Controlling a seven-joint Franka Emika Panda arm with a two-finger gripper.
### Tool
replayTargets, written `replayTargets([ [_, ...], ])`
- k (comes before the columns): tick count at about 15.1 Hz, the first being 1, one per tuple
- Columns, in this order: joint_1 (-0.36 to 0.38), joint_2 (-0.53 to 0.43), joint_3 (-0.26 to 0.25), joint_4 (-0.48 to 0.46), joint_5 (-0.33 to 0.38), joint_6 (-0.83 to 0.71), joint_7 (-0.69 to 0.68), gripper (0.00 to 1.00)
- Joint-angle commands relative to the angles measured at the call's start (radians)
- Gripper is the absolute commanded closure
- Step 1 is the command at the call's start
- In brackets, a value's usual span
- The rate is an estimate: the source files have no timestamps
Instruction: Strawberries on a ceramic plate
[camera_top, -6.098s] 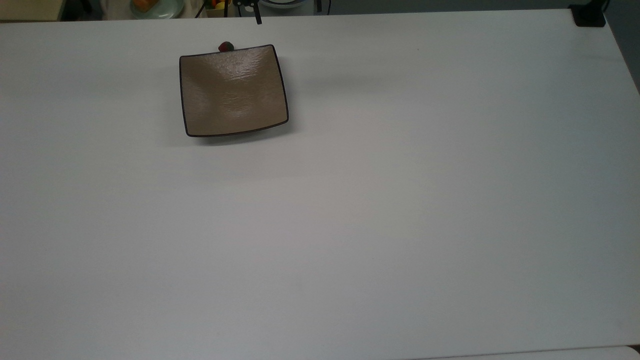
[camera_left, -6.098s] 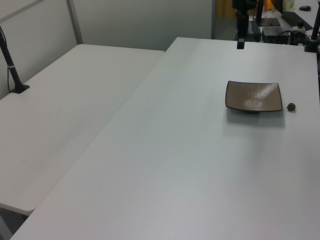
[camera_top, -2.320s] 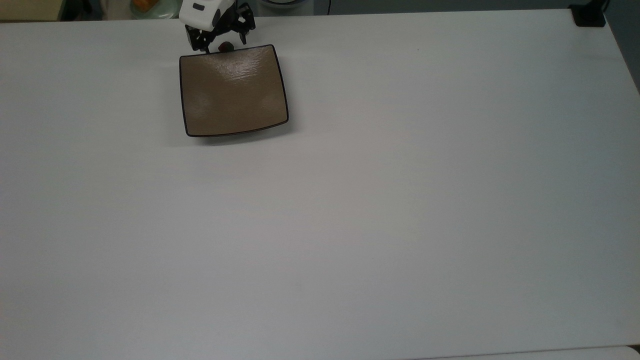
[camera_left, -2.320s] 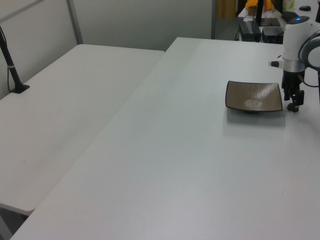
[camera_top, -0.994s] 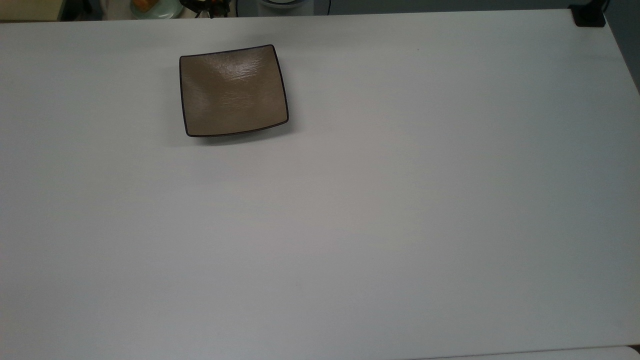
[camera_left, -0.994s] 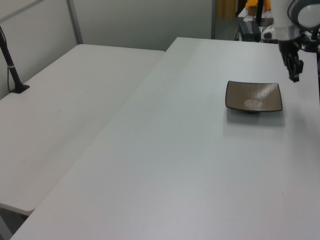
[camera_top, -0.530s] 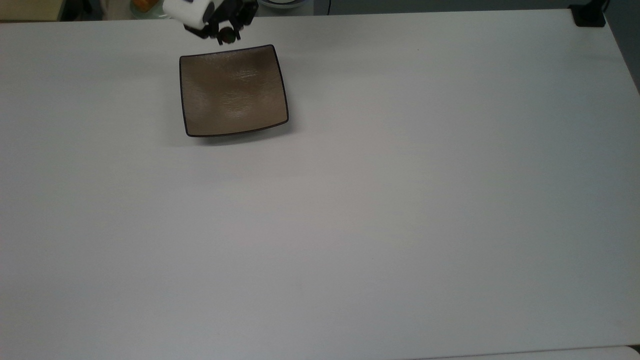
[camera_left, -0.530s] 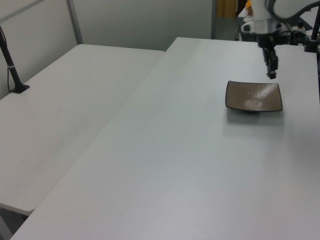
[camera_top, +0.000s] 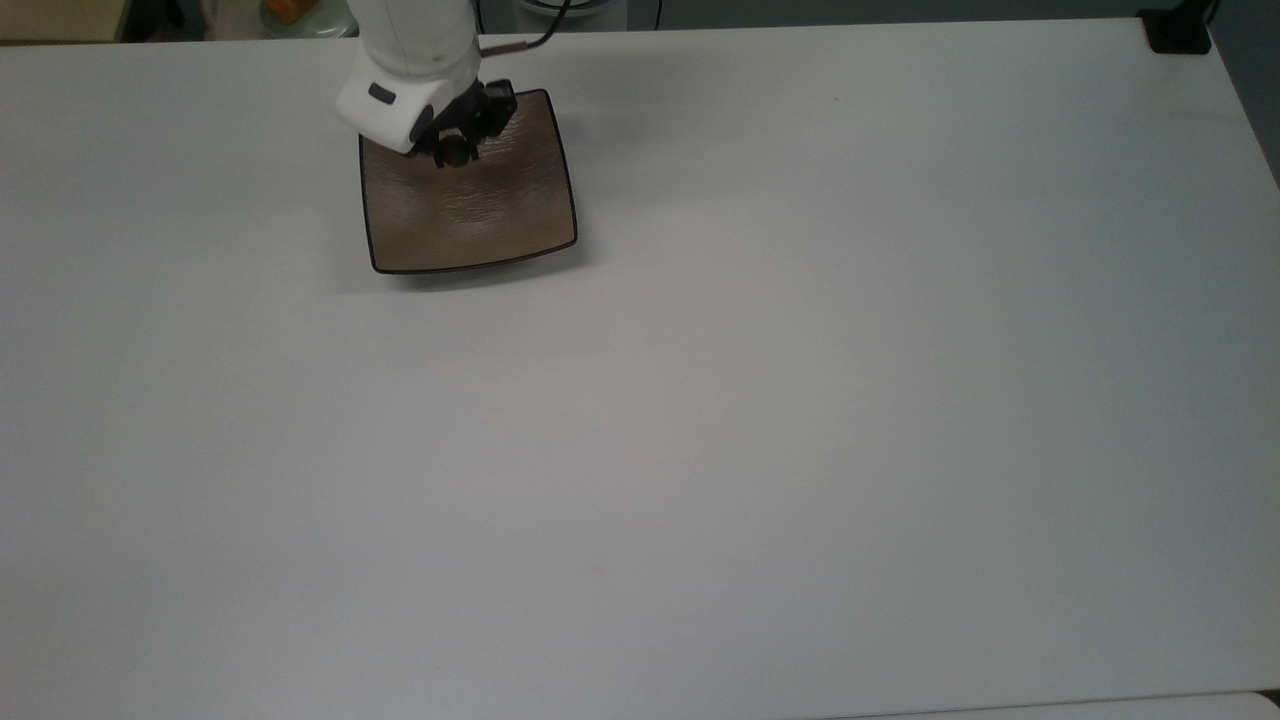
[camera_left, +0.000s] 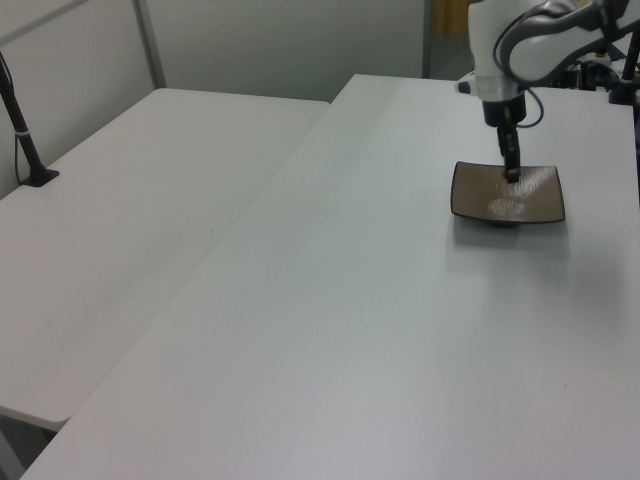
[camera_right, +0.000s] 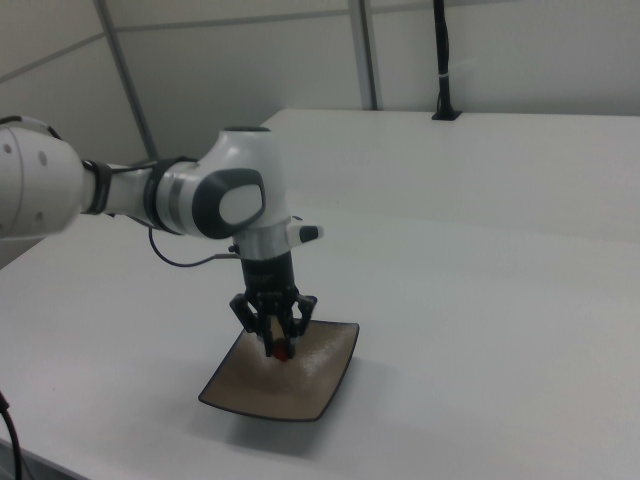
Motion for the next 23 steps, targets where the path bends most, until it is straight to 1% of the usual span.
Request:
replayTargets([
  [1,0.001,0.037,-0.003,-0.043,0.017,0.116,0.021,0.87],
  [4,0.001,0.067,0.0,-0.048,0.017,0.138,0.021,0.86],
  [5,0.001,0.067,0.003,-0.049,0.017,0.139,0.021,0.81],
  [6,0.001,0.067,0.005,-0.049,0.022,0.138,0.024,0.7],
  [7,0.001,0.065,0.005,-0.049,0.032,0.136,0.028,0.51],
  [8,0.001,0.06,0.005,-0.046,0.042,0.133,0.028,0.27],
  [10,0.003,0.053,0.011,-0.043,0.051,0.127,0.031,0.0],
  [12,0.0,0.038,0.043,-0.036,0.051,0.116,0.072,0.0],
  [14,0.003,0.013,0.06,0.013,0.049,0.075,0.186,0.0],
  [17,-0.005,-0.01,0.116,0.148,0.049,-0.064,0.298,0.0],
  [20,-0.005,-0.03,0.146,0.301,0.049,-0.234,0.344,0.0],
  [23,0.0,-0.055,0.181,0.426,0.052,-0.371,0.37,0.0],
])
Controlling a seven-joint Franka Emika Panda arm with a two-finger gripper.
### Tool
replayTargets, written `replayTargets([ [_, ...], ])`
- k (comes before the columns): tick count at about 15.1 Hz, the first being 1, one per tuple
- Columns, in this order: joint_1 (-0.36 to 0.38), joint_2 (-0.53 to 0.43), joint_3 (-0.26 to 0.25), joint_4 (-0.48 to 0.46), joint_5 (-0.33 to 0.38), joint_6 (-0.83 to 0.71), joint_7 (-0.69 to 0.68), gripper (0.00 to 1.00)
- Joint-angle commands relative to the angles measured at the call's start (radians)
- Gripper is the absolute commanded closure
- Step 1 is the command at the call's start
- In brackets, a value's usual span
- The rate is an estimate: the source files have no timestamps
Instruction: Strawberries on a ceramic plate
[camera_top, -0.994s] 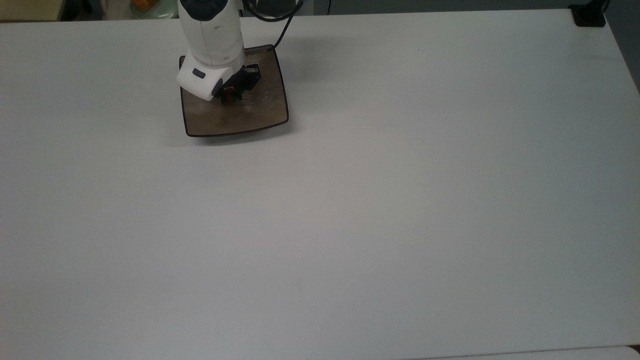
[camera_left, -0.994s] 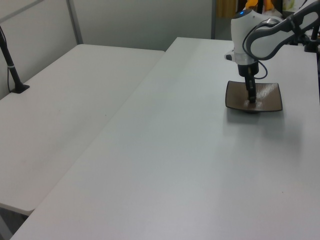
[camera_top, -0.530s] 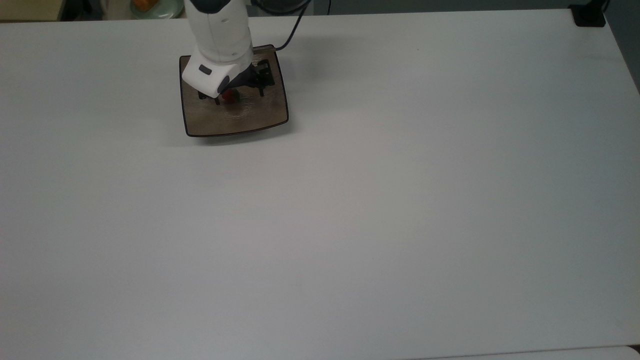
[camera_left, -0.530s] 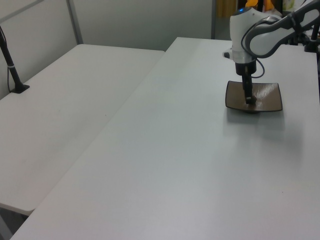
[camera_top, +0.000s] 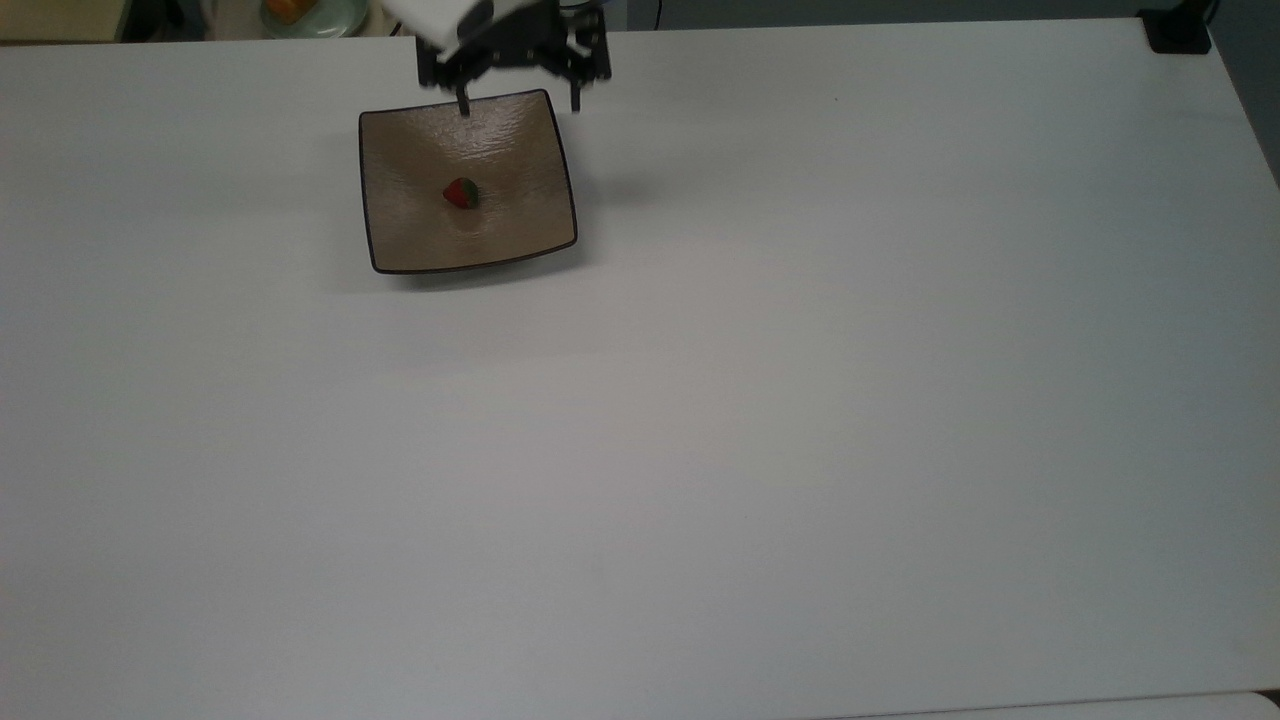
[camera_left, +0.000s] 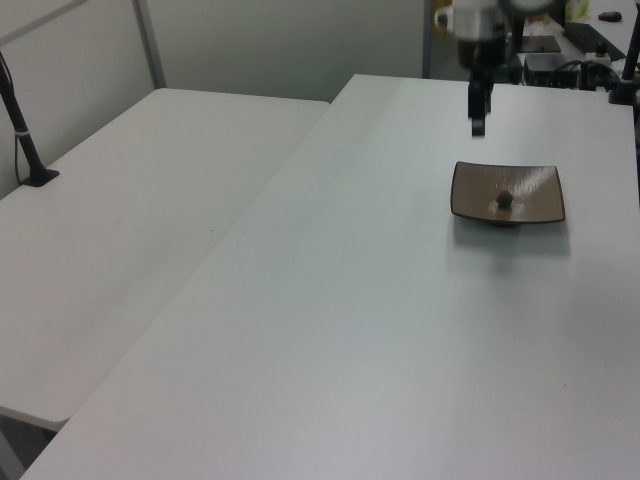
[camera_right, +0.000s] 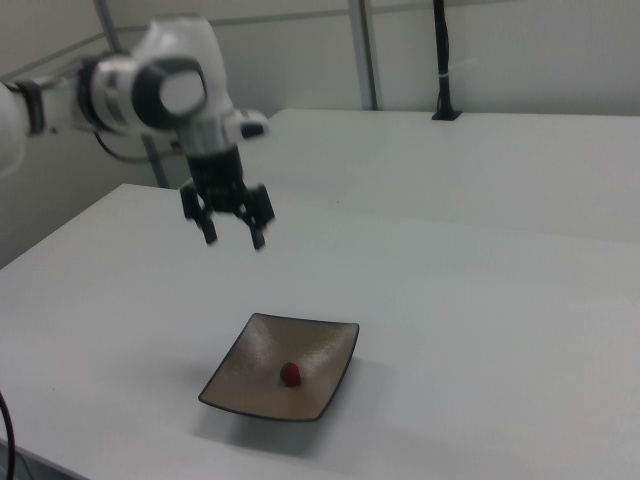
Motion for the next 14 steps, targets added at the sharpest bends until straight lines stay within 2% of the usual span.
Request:
replayTargets([
  [1,0.0,-0.023,0.047,0.122,0.017,-0.139,0.051,0.0],
  [3,0.007,-0.049,0.053,0.13,0.034,-0.159,0.069,0.0],
  [7,0.014,-0.075,0.05,0.133,0.152,-0.142,0.054,0.0],
  [9,0.042,-0.072,0.044,0.117,0.16,-0.081,0.019,0.0],
  [14,0.042,-0.069,0.044,0.09,0.158,0.016,0.013,0.0],
])
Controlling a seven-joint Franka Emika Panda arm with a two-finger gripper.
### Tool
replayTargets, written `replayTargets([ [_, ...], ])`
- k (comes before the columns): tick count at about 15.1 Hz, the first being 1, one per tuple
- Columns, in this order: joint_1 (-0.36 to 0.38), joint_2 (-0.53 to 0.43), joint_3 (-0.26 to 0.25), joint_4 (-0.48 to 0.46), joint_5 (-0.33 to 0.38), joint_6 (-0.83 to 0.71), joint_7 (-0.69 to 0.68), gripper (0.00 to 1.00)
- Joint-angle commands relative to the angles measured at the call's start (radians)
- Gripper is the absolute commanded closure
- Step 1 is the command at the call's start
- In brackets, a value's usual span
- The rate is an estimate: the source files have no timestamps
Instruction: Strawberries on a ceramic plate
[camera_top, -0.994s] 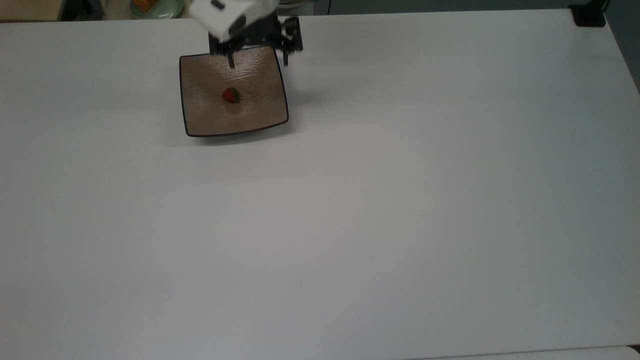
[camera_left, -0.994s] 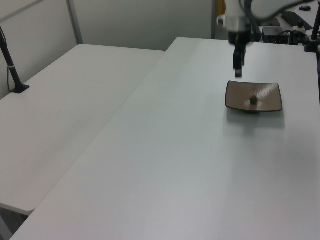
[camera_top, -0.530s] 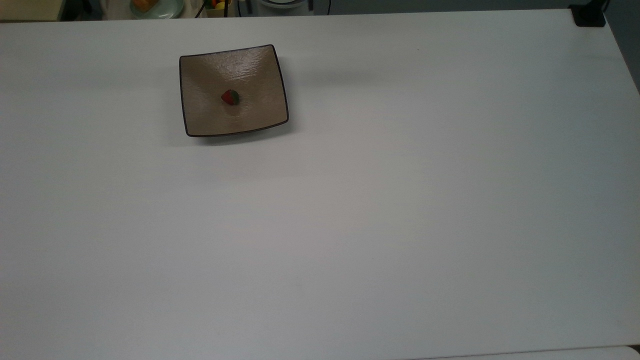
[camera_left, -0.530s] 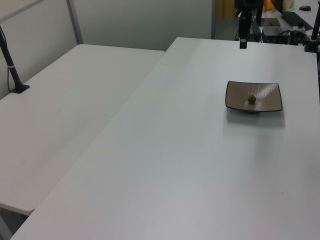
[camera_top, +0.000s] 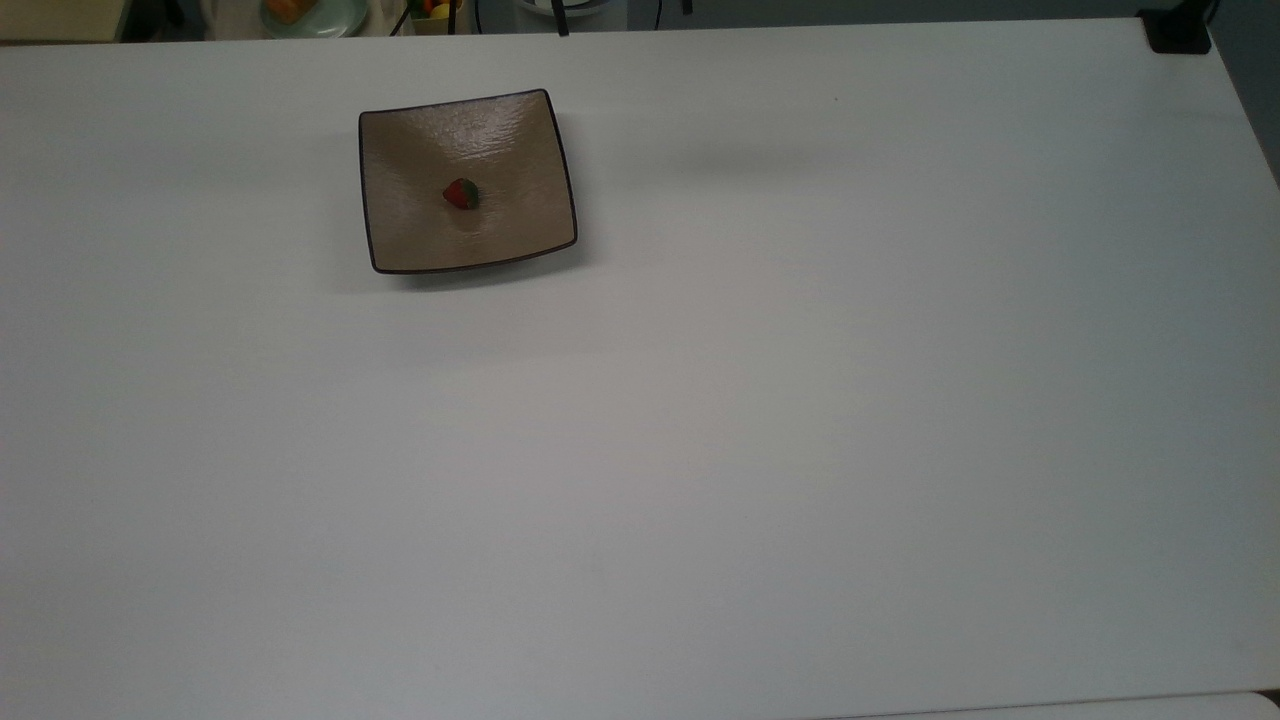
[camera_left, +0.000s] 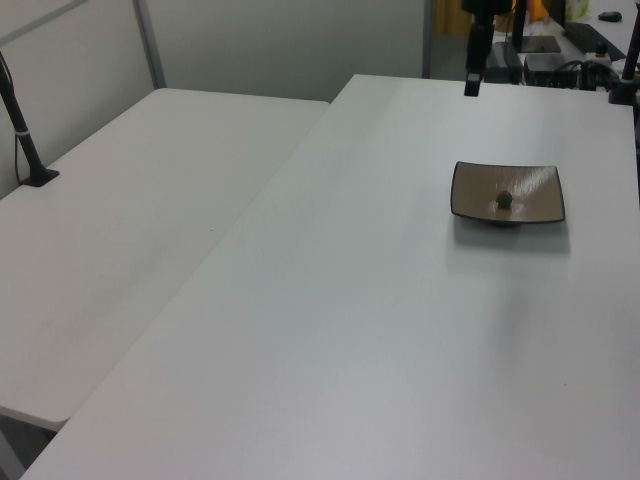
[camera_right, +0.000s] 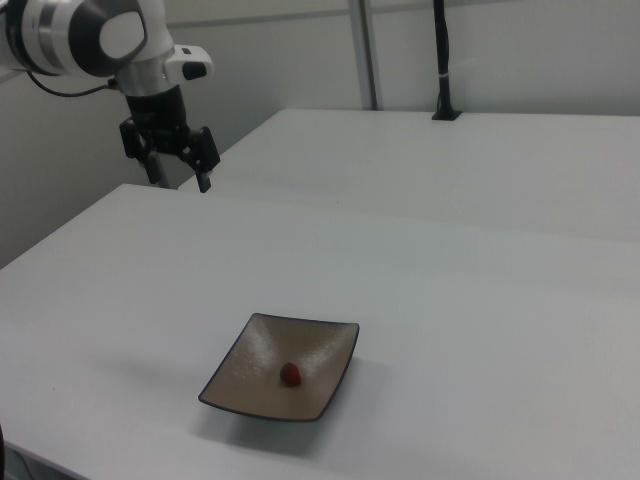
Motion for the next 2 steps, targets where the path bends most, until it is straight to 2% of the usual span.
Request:
replayTargets([
  [1,0.01,-0.011,-0.012,-0.021,0.016,0.046,-0.022,0.0],
  [2,0.01,-0.01,-0.012,-0.023,0.016,0.046,-0.022,0.0],
])
